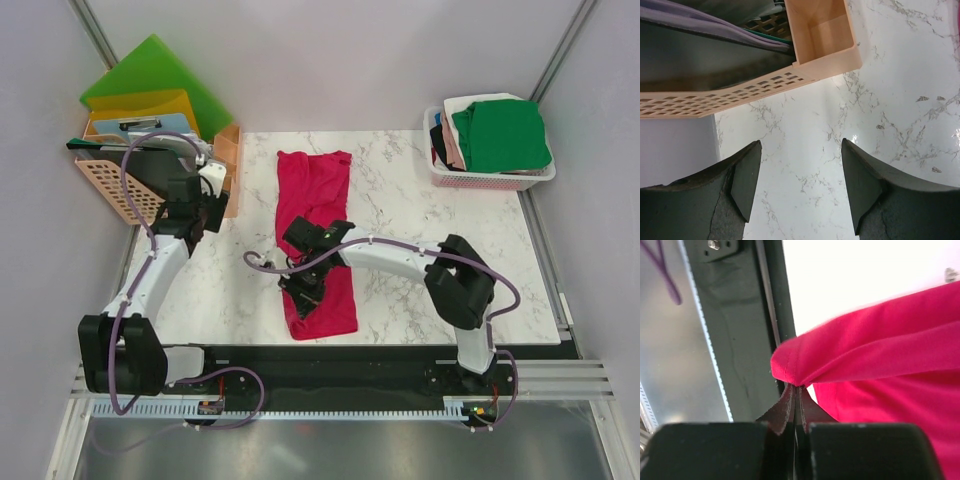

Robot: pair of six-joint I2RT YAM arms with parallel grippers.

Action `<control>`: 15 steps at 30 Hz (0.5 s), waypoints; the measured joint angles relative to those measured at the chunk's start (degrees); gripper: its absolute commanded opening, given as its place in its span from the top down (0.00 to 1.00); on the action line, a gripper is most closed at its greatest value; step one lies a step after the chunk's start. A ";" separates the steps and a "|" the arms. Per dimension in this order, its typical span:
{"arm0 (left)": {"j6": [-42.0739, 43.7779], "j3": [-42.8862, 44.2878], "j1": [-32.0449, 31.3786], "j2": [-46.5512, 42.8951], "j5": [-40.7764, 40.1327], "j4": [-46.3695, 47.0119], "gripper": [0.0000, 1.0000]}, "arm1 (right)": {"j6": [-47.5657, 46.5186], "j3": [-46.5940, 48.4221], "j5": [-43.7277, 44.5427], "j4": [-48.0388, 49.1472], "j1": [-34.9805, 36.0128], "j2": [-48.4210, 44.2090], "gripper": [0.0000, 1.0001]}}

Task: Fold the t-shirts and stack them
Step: Rotate the tshirt 90 degrees

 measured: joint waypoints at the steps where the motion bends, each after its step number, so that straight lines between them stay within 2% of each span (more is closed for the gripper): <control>1: 0.00 -0.11 0.09 0.20 0.04 0.17 0.28 | -0.13 0.00 -0.07 -0.39 -0.20 -1.44 0.80; 3: 0.00 -0.11 0.13 0.68 0.39 0.55 0.28 | -0.26 0.00 -0.42 -1.09 -0.42 -3.48 0.53; 4: 0.00 -0.11 0.13 1.01 0.70 0.81 0.28 | -0.46 0.09 -0.61 -1.62 -0.57 -4.11 0.30; 6: 0.00 -0.11 0.13 1.75 0.94 1.03 0.28 | -1.27 0.09 -0.85 -2.51 -0.66 -4.44 0.20; 12: 0.02 -0.11 0.20 2.43 1.29 1.07 0.28 | -3.56 -1.36 -0.94 -5.68 -0.63 -4.42 0.18; 15: 0.11 -0.11 0.24 2.43 1.27 1.18 0.28 | -4.39 -1.81 -0.83 -7.34 -0.63 -4.42 0.23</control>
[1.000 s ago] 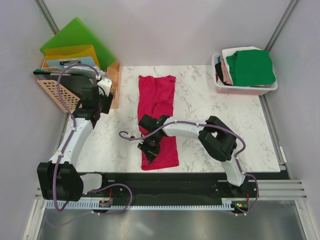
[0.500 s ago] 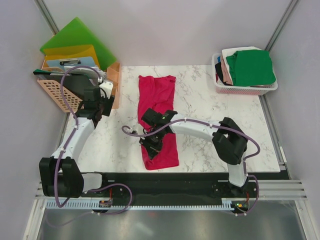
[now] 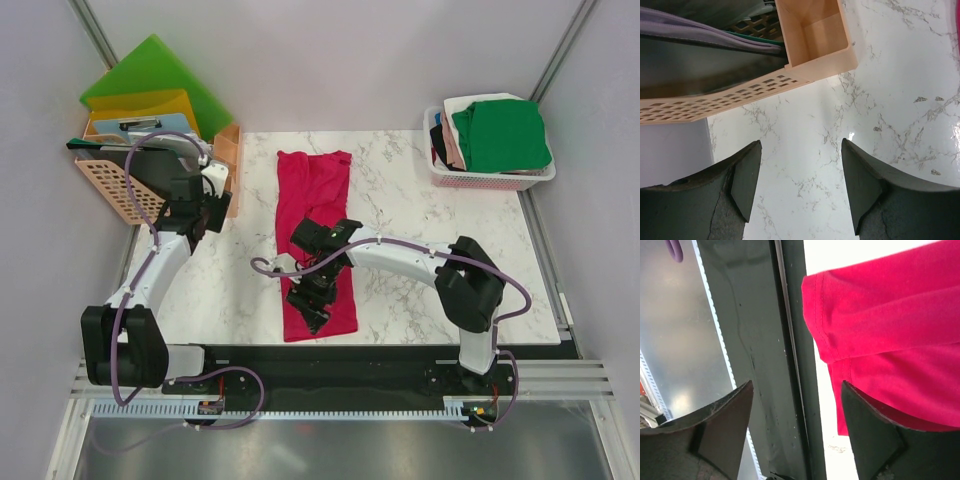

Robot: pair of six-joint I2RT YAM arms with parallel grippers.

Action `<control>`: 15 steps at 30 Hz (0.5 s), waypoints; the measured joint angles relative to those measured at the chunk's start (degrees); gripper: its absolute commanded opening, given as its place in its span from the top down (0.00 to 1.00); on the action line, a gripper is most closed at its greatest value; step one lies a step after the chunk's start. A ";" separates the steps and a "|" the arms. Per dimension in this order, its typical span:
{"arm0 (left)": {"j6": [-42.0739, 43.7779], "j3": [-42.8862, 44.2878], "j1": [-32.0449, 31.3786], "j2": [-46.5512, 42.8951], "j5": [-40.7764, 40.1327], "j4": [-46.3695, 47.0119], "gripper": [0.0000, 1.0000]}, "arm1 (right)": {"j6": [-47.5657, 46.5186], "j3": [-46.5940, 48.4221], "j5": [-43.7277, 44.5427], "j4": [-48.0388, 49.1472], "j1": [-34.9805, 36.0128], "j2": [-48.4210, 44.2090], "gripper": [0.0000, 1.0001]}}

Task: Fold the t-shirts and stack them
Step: Rotate the tshirt 90 degrees

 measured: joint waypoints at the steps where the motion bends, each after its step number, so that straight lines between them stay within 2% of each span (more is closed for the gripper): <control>1: 0.11 0.00 0.00 0.00 0.00 0.09 0.28 | -0.28 -0.07 0.11 -0.28 0.00 0.00 0.27; 2: 0.15 0.00 0.00 0.00 0.00 0.22 0.28 | -0.61 -0.07 0.20 -0.50 0.00 0.00 0.41; 3: 0.17 0.00 0.00 0.07 0.02 0.31 0.28 | -1.05 -0.07 0.33 -0.66 0.04 0.00 0.98; 15: 0.11 -3.08 0.00 0.70 2.56 0.63 0.29 | -2.58 0.07 6.01 3.58 1.14 1.44 1.00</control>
